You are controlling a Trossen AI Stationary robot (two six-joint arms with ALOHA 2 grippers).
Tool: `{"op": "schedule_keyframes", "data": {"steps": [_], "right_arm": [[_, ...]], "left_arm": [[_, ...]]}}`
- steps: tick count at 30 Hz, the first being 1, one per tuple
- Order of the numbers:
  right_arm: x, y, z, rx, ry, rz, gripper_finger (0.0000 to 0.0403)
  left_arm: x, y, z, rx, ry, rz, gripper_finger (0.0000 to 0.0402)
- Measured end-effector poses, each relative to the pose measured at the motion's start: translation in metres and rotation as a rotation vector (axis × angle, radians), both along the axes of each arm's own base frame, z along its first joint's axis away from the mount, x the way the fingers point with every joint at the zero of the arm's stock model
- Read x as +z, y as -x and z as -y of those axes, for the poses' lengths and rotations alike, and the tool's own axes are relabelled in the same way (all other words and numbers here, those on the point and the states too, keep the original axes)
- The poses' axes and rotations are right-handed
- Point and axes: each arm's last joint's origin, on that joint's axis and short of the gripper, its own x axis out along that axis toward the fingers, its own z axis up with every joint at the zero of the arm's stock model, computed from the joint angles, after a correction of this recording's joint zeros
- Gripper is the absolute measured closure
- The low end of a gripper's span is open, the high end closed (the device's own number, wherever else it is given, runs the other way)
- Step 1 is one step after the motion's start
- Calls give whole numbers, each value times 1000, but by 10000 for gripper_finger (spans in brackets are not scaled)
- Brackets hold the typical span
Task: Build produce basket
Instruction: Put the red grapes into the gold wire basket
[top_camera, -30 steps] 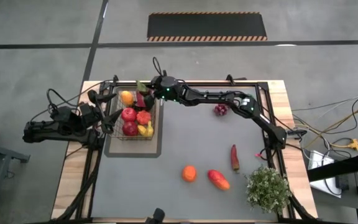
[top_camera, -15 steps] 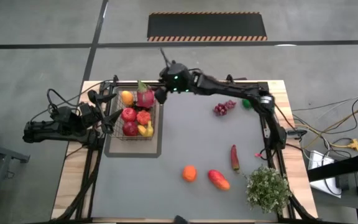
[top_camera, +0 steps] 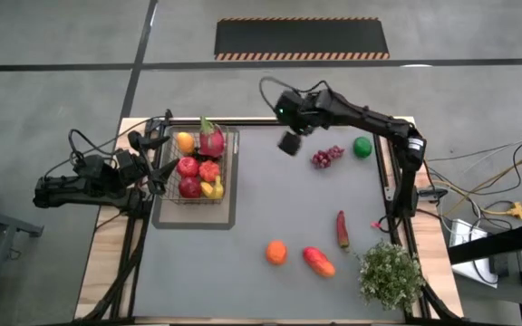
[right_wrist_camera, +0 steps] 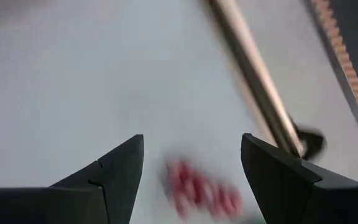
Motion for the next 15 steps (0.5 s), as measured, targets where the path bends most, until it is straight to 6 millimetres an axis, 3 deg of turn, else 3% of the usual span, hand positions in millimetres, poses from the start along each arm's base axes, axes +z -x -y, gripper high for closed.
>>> {"op": "schedule_keyframes", "data": {"steps": [4, 8, 15], "right_arm": [[-29, 16, 0, 87, -82, -235, 156], [-58, 26, 2, 183, -134, -365, 163], [-102, 39, 4, 232, -184, -475, 166]], "left_arm": [[0, 0, 0, 0, 0, 0, 77], [0, 0, 0, 0, 0, 0, 77], [0, 0, 0, 0, 0, 0, 77]]}}
